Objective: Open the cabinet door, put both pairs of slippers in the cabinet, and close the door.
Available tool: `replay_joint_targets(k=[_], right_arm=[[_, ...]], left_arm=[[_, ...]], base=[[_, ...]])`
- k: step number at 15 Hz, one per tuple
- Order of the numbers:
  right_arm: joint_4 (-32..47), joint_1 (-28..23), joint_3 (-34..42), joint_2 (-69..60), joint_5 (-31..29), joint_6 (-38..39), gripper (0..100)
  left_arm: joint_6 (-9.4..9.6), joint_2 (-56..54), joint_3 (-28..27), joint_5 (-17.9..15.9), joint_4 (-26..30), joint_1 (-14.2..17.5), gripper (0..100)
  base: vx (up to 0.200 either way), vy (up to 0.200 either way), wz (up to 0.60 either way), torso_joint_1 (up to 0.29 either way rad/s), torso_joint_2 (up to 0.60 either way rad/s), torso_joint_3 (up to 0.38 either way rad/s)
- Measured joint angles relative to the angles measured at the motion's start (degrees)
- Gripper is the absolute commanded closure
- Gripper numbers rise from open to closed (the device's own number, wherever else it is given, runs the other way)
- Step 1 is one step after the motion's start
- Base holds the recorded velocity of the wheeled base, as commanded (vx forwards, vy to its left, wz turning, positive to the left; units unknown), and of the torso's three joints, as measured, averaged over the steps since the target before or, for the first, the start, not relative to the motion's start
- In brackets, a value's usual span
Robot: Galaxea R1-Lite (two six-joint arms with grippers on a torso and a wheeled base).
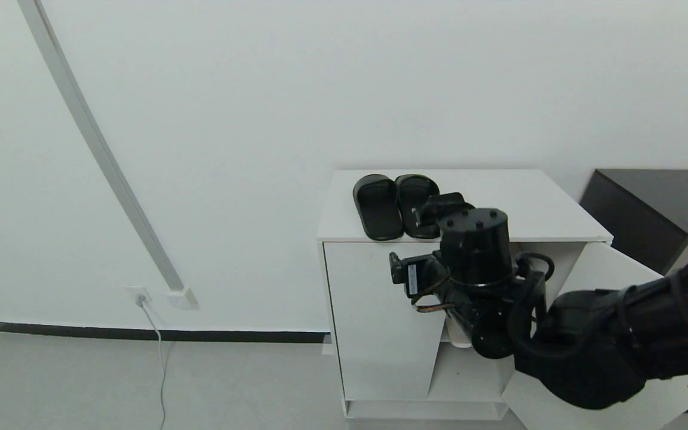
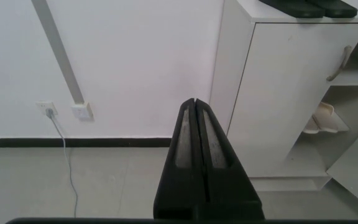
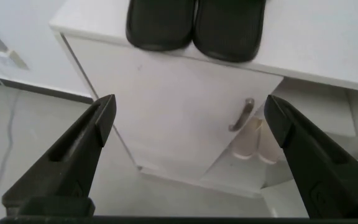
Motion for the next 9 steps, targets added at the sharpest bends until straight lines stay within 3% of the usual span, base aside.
replay_joint_targets(k=[3,6,9], right_arm=[[15.54,0.33,-11.43,-1.46,0.02,6.00,0],[16.53,0.77,-13.37,-2.51,-0.02,7.23,0],[15.49,0.94,-11.39,-2.72,-0.02,8.06,0]], left_arm=[[-0.02,0.00,0.00,0.00,-0.02,-0.02,100],[0.00,0.00,0.00,-0.02,0.00,0.00,100],[-0.02,0.00,0.00,-0.06,0.00,0.00,100]], base=[[0.000,0.000,0.00,0.000,0.00,0.000],[0.000,0.000,0.00,0.000,0.00,0.000],[0.200,0.000,0.00,-0.004,0.00,0.002]])
